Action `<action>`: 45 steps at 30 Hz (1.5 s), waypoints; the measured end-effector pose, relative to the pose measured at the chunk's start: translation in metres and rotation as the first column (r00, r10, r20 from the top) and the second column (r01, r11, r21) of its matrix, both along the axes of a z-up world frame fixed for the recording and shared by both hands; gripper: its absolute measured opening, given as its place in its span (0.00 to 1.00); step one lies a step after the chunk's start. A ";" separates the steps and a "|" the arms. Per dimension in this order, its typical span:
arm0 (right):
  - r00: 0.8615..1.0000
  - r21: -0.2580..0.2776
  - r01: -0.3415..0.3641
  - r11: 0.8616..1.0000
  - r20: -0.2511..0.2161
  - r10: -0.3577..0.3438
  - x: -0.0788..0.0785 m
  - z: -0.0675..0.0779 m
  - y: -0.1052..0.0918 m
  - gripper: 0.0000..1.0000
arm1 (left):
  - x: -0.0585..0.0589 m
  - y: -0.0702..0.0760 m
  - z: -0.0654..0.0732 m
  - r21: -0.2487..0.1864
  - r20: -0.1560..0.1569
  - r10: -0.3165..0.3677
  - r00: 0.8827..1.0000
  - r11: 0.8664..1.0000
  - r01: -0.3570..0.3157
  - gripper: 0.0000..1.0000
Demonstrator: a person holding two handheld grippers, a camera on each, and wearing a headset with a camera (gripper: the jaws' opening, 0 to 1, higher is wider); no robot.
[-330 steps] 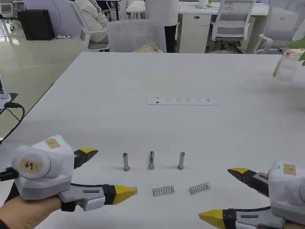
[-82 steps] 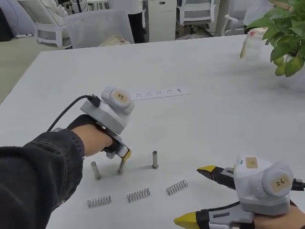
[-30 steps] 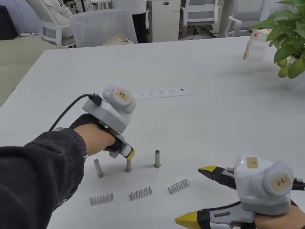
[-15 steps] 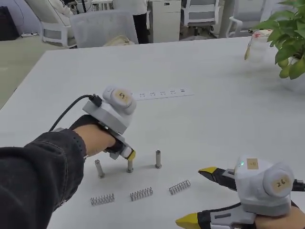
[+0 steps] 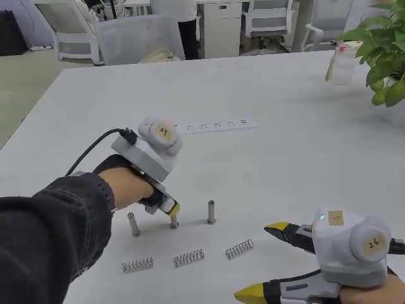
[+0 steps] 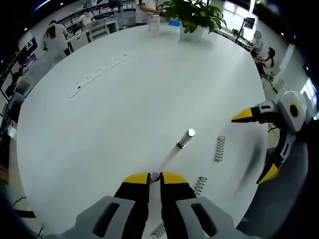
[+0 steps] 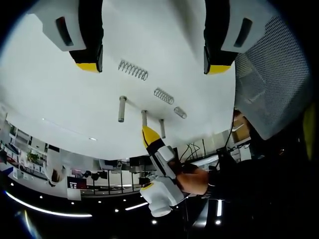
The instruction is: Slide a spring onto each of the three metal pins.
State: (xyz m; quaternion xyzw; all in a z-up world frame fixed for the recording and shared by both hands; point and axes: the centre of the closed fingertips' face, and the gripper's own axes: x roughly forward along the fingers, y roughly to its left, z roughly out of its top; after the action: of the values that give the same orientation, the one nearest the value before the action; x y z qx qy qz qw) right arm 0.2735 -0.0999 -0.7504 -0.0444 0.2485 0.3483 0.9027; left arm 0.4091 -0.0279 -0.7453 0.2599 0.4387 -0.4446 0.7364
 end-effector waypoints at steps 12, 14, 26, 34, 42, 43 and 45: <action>1.000 0.000 -0.001 1.000 0.000 0.001 0.000 0.000 0.000 0.82 | 0.000 0.001 -0.002 0.008 0.011 -0.028 1.000 1.000 0.027 0.02; 1.000 -0.001 -0.001 1.000 0.000 0.001 0.000 0.000 0.000 0.82 | 0.000 0.001 -0.002 0.005 0.008 -0.029 1.000 1.000 0.029 0.03; 1.000 0.000 -0.004 1.000 0.000 0.004 0.000 0.000 0.001 0.82 | 0.001 0.001 0.003 -0.007 0.030 -0.044 0.999 0.999 0.044 0.11; 1.000 0.000 -0.007 1.000 0.000 0.007 0.000 0.000 0.001 0.82 | 0.003 -0.002 0.019 -0.048 0.057 -0.041 0.997 0.998 0.044 0.16; 1.000 -0.001 -0.008 1.000 0.001 0.008 0.000 0.000 0.002 0.82 | 0.004 -0.002 0.038 -0.093 0.095 -0.040 0.995 0.994 0.049 0.18; 1.000 -0.003 -0.009 1.000 0.001 0.009 0.000 -0.001 0.002 0.82 | 0.004 -0.002 0.041 -0.099 0.101 -0.041 0.994 0.994 0.051 0.18; 1.000 -0.003 -0.011 1.000 0.000 0.011 0.000 -0.001 0.002 0.82 | 0.005 -0.002 0.046 -0.107 0.114 -0.041 0.993 0.993 0.054 0.19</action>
State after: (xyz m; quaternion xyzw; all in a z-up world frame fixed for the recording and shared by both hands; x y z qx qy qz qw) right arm 0.2736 -0.0975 -0.7511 -0.0471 0.2487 0.3528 0.9008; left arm 0.4137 -0.0303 -0.6997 0.2539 0.3653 -0.4703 0.7622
